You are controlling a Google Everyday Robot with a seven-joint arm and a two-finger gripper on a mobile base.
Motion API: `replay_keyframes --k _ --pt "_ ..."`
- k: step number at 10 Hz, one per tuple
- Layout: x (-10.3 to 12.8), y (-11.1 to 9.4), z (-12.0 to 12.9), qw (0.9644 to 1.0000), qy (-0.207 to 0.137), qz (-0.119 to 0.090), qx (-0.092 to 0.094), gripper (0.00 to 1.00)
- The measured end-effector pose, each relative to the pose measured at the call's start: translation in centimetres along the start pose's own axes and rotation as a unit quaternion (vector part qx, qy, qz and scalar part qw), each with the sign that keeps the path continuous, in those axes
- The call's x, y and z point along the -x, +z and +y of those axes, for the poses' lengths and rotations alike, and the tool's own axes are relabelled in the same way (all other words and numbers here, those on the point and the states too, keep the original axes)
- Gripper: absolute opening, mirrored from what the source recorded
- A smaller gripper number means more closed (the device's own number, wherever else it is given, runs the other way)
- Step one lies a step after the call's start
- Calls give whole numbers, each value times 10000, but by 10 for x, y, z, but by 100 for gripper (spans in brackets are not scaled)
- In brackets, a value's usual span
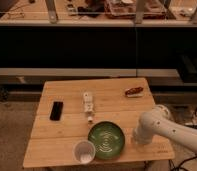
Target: Push the ceramic bowl across the table
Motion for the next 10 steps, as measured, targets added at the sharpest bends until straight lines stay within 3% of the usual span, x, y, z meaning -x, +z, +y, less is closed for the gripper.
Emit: replay_keyframes --k 2,6,10 --pt "19 9 6 9999 -139 -78 47 18" --pt "32 8 1 9997 -240 -82 -41 18" --pt "48 19 -23 9982 -524 -272 -117 18"
